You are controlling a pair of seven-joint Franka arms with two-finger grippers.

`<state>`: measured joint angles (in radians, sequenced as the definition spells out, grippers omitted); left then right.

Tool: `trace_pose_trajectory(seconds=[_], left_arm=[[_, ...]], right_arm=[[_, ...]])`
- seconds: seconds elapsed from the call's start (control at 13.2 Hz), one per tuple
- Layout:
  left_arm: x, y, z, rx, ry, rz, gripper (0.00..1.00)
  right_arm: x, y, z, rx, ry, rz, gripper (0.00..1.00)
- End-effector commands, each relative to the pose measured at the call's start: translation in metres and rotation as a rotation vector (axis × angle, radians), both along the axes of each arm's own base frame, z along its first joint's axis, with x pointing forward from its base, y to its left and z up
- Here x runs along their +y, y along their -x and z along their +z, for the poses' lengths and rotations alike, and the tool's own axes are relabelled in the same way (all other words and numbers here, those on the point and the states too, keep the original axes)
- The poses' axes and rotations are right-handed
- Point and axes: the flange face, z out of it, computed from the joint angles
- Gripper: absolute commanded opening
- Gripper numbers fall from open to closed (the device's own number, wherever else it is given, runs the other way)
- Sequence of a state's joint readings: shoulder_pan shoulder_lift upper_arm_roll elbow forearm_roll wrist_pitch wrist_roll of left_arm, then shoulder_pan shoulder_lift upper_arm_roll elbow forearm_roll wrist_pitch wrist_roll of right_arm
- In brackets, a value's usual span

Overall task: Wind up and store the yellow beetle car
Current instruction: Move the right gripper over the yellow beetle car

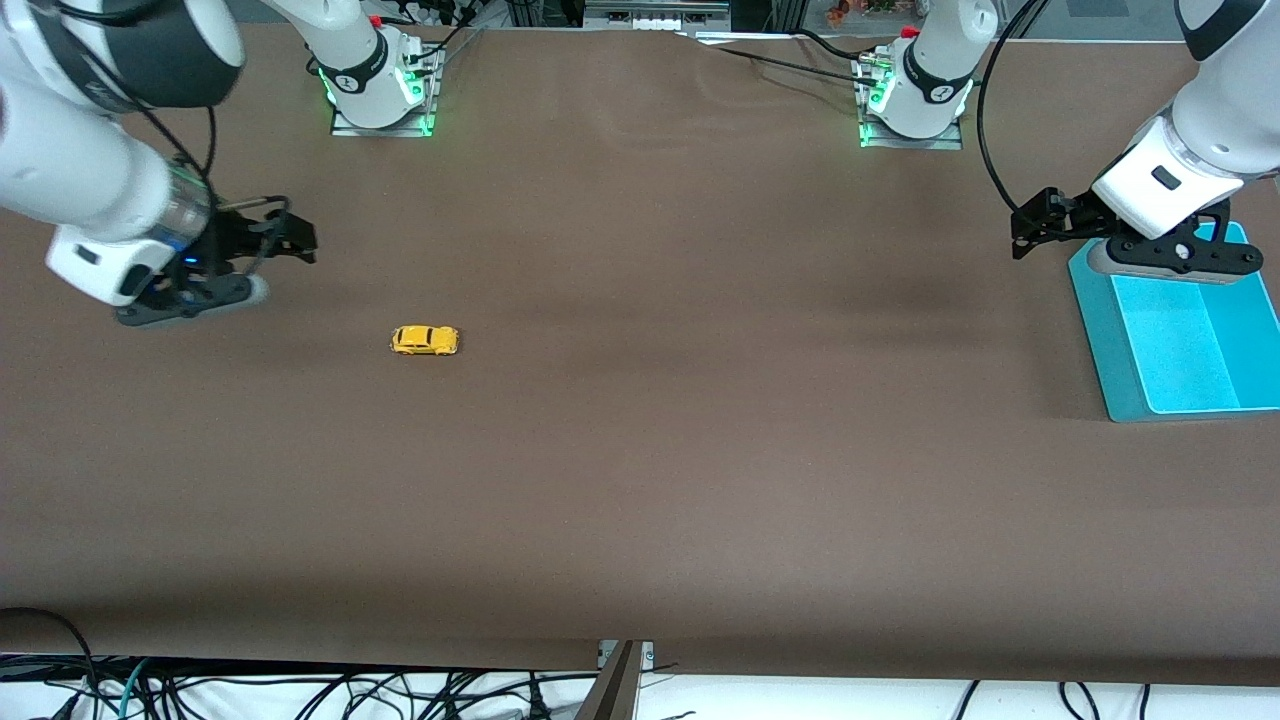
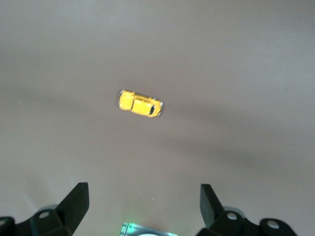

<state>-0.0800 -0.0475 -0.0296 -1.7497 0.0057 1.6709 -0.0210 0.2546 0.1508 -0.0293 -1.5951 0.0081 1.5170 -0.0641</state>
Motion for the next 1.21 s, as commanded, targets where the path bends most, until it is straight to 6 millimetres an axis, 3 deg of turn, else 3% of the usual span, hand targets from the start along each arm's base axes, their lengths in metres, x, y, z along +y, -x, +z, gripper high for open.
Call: trace_pose_trajectory(seconds=[0.0,0.38,1.14], left_arm=[[-0.001,-0.003,0.005,0.005,0.01,0.012,1.0],[-0.001,-0.003,0.005,0.005,0.01,0.012,1.0],[0.001,-0.002,0.005,0.01,0.009,0.015,1.0]], right_arm=[[0.017,0.007,-0.027,0.113,0.019,0.112,1.0],[0.025,0.002,-0.103,0.138,-0.055,0.456,1.0],[0.01,0.051,-0.241,-0.046,-0.162,0.98,1.0]])
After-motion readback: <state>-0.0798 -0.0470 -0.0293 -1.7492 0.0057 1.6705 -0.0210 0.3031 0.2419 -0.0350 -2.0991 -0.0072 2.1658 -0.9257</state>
